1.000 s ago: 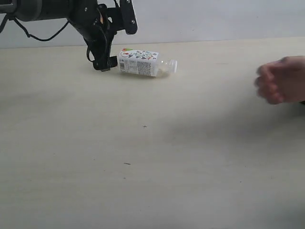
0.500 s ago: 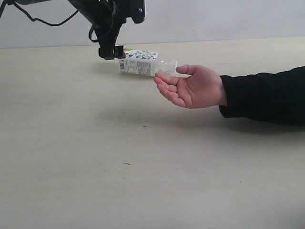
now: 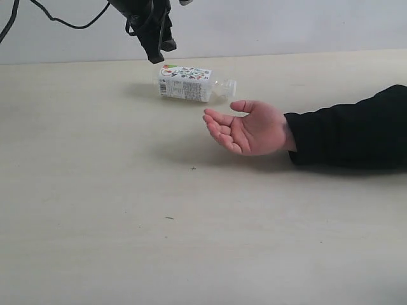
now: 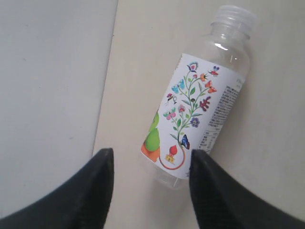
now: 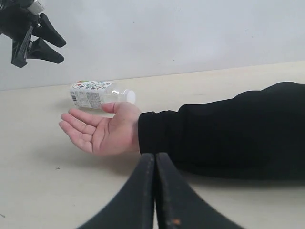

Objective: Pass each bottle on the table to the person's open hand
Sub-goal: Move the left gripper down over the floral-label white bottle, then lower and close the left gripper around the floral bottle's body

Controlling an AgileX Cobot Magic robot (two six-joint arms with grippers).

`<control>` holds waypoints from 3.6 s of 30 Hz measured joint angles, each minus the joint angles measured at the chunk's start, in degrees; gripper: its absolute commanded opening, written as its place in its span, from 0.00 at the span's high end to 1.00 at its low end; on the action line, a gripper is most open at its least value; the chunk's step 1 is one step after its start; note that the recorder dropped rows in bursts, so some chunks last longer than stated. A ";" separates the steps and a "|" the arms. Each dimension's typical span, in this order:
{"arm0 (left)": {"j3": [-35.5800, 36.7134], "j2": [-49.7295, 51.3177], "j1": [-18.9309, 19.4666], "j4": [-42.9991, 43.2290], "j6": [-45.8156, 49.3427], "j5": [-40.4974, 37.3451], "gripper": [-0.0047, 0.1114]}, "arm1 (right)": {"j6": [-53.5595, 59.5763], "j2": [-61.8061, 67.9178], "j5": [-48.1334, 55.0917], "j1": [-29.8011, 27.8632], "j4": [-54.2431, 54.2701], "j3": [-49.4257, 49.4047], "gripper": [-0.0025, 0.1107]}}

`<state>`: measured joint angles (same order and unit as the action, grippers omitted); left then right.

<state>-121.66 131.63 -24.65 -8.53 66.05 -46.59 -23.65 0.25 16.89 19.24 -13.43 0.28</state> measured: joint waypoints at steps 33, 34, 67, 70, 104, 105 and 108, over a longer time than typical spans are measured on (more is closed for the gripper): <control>0.00 0.00 0.00 -3.25 0.97 -2.97 0.20 | 0.00 0.00 0.00 0.00 0.00 0.00 0.98; 0.00 0.00 0.00 -3.25 0.97 -2.97 0.20 | 0.00 0.00 0.00 0.00 0.00 0.00 0.98; -0.23 7.87 0.00 -3.50 7.02 2.81 0.05 | 0.00 0.00 0.00 0.00 0.00 0.00 0.98; -0.23 8.37 0.00 -3.50 7.37 4.47 0.05 | 0.00 0.00 0.00 0.00 0.00 0.00 0.98; -14.13 20.69 1.65 -7.94 11.94 0.26 0.05 | 0.00 0.00 0.00 0.00 0.00 0.00 0.98; -14.13 20.84 1.65 -7.94 11.94 0.38 0.05 | 0.00 0.00 0.00 0.00 0.00 0.00 0.98; -14.13 21.10 1.65 -7.94 11.94 1.40 0.05 | 0.00 0.00 0.00 0.00 0.00 0.00 0.98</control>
<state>-135.79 152.73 -23.00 -16.47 77.99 -45.19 -23.65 0.25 16.89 19.24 -13.43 0.28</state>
